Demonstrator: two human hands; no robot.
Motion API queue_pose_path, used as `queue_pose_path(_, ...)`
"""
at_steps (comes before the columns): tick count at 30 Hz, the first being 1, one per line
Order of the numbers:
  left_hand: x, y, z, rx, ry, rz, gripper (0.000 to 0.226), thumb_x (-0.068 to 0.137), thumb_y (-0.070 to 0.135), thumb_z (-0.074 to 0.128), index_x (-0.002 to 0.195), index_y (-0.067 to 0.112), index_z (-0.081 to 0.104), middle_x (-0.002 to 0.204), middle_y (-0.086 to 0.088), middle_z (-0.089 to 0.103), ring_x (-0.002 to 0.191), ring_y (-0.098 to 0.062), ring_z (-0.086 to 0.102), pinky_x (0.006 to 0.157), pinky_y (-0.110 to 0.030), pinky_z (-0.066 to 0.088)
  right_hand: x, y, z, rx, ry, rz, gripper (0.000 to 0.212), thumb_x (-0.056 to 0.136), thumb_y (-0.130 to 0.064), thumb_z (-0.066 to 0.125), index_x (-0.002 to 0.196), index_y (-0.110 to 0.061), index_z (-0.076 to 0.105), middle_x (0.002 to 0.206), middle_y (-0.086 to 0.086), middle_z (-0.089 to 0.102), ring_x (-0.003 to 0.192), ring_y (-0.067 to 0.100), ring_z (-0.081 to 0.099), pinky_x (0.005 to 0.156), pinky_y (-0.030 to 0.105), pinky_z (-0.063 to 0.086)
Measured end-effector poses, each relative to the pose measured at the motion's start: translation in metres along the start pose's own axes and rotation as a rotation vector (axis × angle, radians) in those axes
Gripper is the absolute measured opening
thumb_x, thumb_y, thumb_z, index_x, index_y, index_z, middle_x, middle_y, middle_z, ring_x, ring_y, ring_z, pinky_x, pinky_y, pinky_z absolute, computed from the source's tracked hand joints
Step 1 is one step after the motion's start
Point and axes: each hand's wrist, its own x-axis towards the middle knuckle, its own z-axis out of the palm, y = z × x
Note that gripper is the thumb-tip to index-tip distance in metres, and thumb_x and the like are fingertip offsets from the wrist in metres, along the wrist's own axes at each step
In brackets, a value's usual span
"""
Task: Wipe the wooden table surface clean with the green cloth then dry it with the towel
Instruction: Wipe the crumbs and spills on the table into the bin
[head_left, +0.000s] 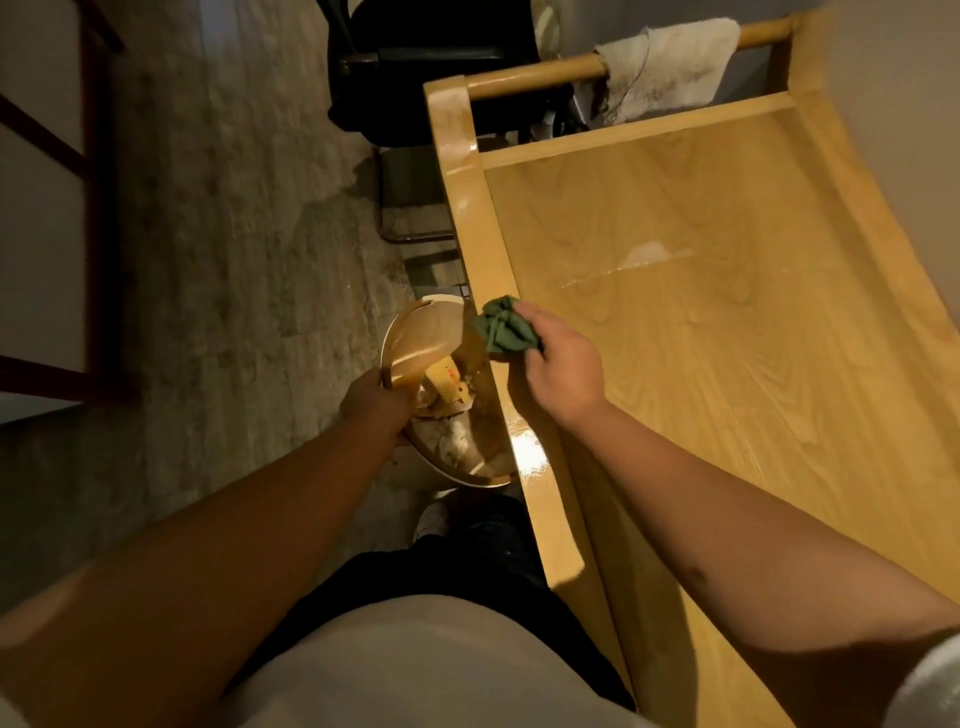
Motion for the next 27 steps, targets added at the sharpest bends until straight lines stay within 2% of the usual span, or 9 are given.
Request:
queue_pose_path(2, 0.002, -0.004, 0.003, -0.029, -0.015, -0.019, 0.049, 0.091, 0.019, 0.069, 0.139, 0.028, 0.060, 0.119, -0.013, 0.066, 0.098, -0.039, 0.067, 0.069, -0.057, 0.063, 0.010, 0.012, -0.017, 0.012, 0.065, 0.076, 0.058, 0.090, 0.003, 0.053, 0.143, -0.019, 0.052, 0.144, 0.005, 0.055, 0.130, 0.023, 0.053, 0.112, 0.030, 0.038)
queue_pose_path(5, 0.004, -0.010, 0.007, -0.081, -0.062, -0.052, 0.052, 0.091, 0.028, 0.073, 0.140, 0.034, 0.058, 0.105, -0.003, 0.066, 0.090, -0.032, 0.067, 0.059, -0.045, 0.063, 0.022, 0.035, -0.048, 0.006, 0.170, 0.147, 0.059, 0.088, 0.003, 0.051, 0.143, -0.019, 0.053, 0.142, 0.005, 0.057, 0.128, 0.025, 0.054, 0.108, 0.026, 0.037)
queue_pose_path(9, 0.009, -0.015, 0.020, -0.087, -0.076, -0.064, 0.058, 0.091, 0.030, 0.075, 0.145, 0.034, 0.053, 0.094, 0.003, 0.061, 0.089, -0.031, 0.066, 0.063, -0.047, 0.064, 0.049, 0.066, -0.091, -0.011, 0.325, 0.258, 0.057, 0.091, -0.001, 0.050, 0.144, -0.022, 0.051, 0.140, 0.006, 0.058, 0.127, 0.025, 0.053, 0.104, 0.023, 0.036)
queue_pose_path(14, 0.004, -0.015, 0.031, -0.091, -0.105, -0.074, 0.056, 0.092, 0.031, 0.075, 0.144, 0.031, 0.055, 0.117, -0.009, 0.065, 0.099, -0.036, 0.066, 0.073, -0.052, 0.063, 0.084, 0.108, -0.127, -0.175, 0.428, 0.297, 0.056, 0.095, -0.009, 0.050, 0.148, -0.023, 0.043, 0.148, 0.006, 0.050, 0.134, 0.026, 0.047, 0.112, 0.034, 0.034)
queue_pose_path(16, 0.003, -0.016, 0.032, -0.123, -0.110, -0.073, 0.045, 0.092, 0.029, 0.075, 0.134, 0.031, 0.061, 0.104, -0.004, 0.067, 0.091, -0.031, 0.067, 0.065, -0.045, 0.062, 0.093, 0.127, -0.129, -0.262, 0.332, 0.306, 0.059, 0.098, -0.018, 0.051, 0.153, -0.017, 0.032, 0.159, 0.011, 0.034, 0.144, 0.031, 0.033, 0.120, 0.041, 0.026)
queue_pose_path(18, 0.004, -0.017, 0.032, -0.145, -0.123, -0.068, 0.031, 0.092, 0.027, 0.075, 0.119, 0.035, 0.064, 0.094, 0.001, 0.066, 0.085, -0.028, 0.066, 0.062, -0.040, 0.060, 0.098, 0.143, -0.121, -0.454, 0.085, 0.362, 0.071, 0.101, -0.040, 0.047, 0.159, -0.017, 0.012, 0.166, 0.014, 0.009, 0.151, 0.036, 0.010, 0.123, 0.047, 0.015)
queue_pose_path(20, 0.006, -0.019, 0.032, -0.152, -0.125, -0.051, 0.018, 0.091, 0.026, 0.076, 0.101, 0.036, 0.065, 0.091, 0.001, 0.066, 0.083, -0.027, 0.066, 0.064, -0.041, 0.060, 0.102, 0.151, -0.113, -0.582, -0.068, 0.384, 0.078, 0.100, -0.055, 0.040, 0.159, -0.022, 0.001, 0.167, 0.010, -0.003, 0.153, 0.033, -0.002, 0.121, 0.048, 0.012)
queue_pose_path(23, 0.007, -0.022, 0.033, -0.145, -0.119, -0.029, 0.020, 0.090, 0.026, 0.076, 0.084, 0.038, 0.062, 0.090, 0.001, 0.066, 0.082, -0.026, 0.066, 0.066, -0.044, 0.061, 0.105, 0.148, -0.108, -0.540, -0.086, 0.321, 0.075, 0.101, -0.052, 0.040, 0.159, -0.022, 0.004, 0.167, 0.009, -0.002, 0.153, 0.032, -0.002, 0.121, 0.047, 0.012)
queue_pose_path(27, 0.007, -0.026, 0.036, -0.146, -0.111, -0.029, 0.021, 0.092, 0.024, 0.074, 0.085, 0.039, 0.061, 0.093, -0.001, 0.066, 0.087, -0.031, 0.067, 0.074, -0.053, 0.062, 0.096, 0.139, -0.100, -0.517, -0.109, 0.202, 0.069, 0.102, -0.042, 0.045, 0.159, -0.022, 0.011, 0.167, 0.008, 0.003, 0.153, 0.030, 0.002, 0.120, 0.048, 0.016)
